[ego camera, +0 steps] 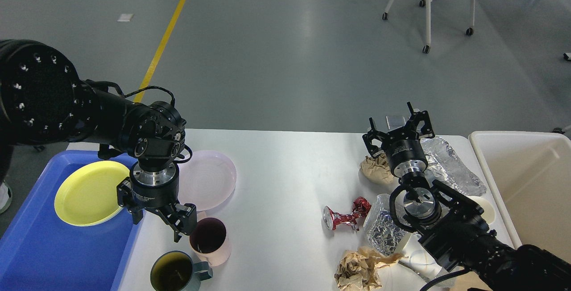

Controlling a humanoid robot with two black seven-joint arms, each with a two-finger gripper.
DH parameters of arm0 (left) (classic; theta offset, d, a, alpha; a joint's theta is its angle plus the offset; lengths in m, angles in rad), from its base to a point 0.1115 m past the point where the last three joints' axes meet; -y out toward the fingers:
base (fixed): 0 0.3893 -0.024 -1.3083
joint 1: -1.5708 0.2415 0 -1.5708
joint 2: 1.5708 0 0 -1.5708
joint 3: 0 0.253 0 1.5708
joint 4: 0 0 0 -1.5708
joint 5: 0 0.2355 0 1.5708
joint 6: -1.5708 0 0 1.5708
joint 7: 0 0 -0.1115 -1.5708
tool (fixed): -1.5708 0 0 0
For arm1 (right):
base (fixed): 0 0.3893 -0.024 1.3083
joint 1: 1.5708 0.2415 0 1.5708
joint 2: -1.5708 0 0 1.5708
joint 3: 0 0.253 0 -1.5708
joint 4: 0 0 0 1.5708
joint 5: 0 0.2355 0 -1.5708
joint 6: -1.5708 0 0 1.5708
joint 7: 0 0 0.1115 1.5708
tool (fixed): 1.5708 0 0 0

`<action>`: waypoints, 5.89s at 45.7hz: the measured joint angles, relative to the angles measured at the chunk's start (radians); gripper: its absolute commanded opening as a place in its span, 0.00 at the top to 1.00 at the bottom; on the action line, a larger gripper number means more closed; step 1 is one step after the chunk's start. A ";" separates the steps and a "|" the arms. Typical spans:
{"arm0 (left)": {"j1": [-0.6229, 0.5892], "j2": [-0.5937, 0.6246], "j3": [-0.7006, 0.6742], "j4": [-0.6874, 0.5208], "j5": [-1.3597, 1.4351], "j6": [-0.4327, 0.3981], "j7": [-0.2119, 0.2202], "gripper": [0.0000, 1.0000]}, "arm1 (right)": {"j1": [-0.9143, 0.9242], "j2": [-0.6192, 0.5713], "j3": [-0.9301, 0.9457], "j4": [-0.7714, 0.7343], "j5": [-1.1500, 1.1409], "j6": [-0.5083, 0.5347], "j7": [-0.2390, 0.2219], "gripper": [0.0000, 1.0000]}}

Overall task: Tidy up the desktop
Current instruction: 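Lower the left gripper onto the pink mug and grasp it, then lift the pink mug and carry it past the blue tray, then set the pink mug down beside the tray and release it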

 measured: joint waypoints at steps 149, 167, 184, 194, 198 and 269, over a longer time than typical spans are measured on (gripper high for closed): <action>-0.160 0.186 -0.052 -0.007 -0.239 -0.012 0.184 1.00 | 0.000 0.000 0.000 0.000 0.000 0.000 0.000 0.00; -0.458 0.368 -0.019 -0.007 -0.233 -0.160 0.186 1.00 | 0.000 -0.001 0.000 0.000 0.000 0.000 -0.001 0.00; -0.192 0.603 0.038 0.019 -0.218 -0.160 0.199 1.00 | 0.000 -0.002 0.000 0.000 0.000 0.000 0.000 0.00; -0.052 0.740 0.028 0.027 -0.130 -0.044 0.201 1.00 | 0.000 -0.002 0.000 -0.002 0.000 0.000 0.000 0.00; 0.009 0.758 0.027 0.032 -0.120 0.037 0.201 1.00 | 0.000 -0.001 0.000 -0.002 0.000 0.000 0.000 0.00; 0.505 0.814 -0.168 0.171 -0.119 0.504 0.201 0.86 | 0.000 -0.001 0.000 -0.002 0.000 0.000 0.000 0.00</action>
